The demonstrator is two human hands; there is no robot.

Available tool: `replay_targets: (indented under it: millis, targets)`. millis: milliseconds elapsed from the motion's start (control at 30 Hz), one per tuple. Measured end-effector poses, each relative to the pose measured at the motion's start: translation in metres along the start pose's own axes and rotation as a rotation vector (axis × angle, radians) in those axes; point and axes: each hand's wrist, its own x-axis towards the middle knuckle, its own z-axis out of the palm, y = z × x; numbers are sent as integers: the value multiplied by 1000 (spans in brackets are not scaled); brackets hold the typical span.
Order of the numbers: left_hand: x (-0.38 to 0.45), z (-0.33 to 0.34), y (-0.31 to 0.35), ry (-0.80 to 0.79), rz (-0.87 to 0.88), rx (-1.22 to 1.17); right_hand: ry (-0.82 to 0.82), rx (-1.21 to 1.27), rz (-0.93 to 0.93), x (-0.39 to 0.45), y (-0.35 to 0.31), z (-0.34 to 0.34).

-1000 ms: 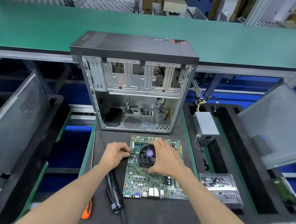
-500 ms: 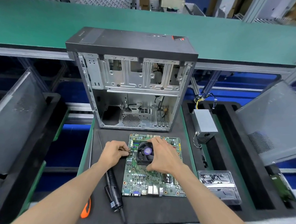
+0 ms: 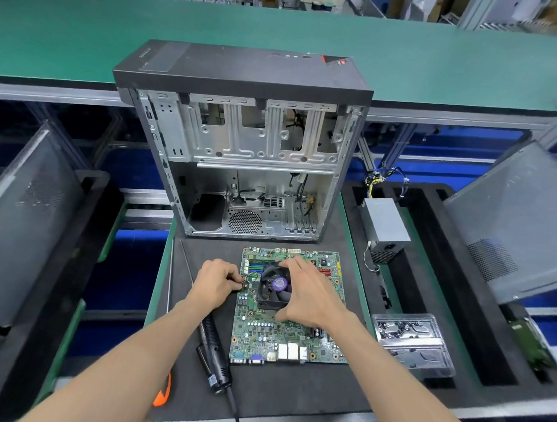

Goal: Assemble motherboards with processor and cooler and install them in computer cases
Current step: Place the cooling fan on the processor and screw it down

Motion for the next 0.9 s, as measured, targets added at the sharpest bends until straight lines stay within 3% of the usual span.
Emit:
replay_targets:
  millis: [333, 900]
  targets:
    - [1, -3, 1, 2, -3, 31, -21, 191, -6, -6, 5, 13]
    - [-1, -4, -6, -1, 33, 14, 18, 165, -24, -2, 2, 29]
